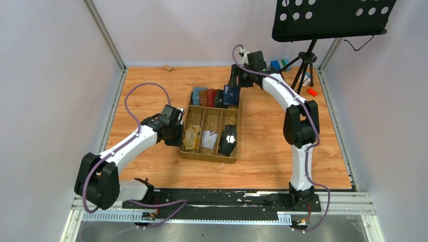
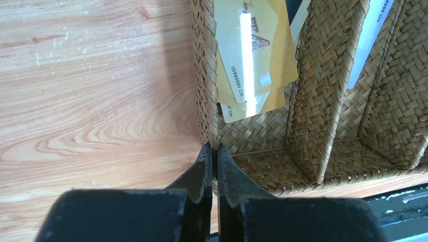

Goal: Take the credit cards out of the card holder
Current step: Pick up the card holder from the storage box, then place the card holder at the center of the board, then move the storage box to the center of the board, then open the card holder at the center of the board.

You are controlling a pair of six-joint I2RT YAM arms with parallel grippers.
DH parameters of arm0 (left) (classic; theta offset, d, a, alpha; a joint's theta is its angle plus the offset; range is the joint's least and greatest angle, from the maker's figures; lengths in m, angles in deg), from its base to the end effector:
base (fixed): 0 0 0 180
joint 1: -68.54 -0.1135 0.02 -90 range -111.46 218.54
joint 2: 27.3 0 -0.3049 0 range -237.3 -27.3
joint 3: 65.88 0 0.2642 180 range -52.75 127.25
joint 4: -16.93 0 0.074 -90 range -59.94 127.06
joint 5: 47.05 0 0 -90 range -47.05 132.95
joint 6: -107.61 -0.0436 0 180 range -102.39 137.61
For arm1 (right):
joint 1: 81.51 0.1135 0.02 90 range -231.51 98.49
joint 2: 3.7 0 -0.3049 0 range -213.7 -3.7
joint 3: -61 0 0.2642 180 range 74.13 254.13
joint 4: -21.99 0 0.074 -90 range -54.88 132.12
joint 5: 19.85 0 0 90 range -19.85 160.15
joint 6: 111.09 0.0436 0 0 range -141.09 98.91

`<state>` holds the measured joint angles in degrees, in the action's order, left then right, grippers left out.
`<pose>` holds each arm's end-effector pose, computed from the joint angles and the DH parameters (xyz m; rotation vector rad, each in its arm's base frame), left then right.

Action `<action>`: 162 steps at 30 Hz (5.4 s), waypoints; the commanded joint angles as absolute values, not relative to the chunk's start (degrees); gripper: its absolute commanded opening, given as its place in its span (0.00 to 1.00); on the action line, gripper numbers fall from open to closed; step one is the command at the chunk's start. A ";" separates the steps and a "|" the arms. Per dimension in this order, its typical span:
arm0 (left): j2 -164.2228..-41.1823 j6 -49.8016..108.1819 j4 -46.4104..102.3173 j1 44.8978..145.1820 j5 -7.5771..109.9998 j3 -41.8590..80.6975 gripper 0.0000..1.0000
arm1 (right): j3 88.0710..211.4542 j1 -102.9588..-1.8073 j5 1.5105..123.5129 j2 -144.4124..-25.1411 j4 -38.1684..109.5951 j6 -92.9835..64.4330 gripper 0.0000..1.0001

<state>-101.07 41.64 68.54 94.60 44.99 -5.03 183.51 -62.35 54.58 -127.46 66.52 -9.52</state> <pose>0.2175 -0.1081 0.2410 0.0595 2.7368 -0.3061 0.5010 0.1865 0.2781 -0.2925 2.3910 0.5760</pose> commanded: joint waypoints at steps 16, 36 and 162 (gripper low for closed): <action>-99.97 41.83 68.13 94.73 43.04 -1.21 0.12 | 160.30 -70.94 51.93 -90.62 70.93 -7.28 0.59; -104.95 36.72 71.47 97.27 44.83 11.64 0.38 | 132.99 -70.79 51.53 -72.92 84.76 -6.16 0.58; -126.89 48.07 53.49 121.49 56.54 13.81 0.33 | 103.23 -57.36 49.50 -57.16 63.35 20.33 0.58</action>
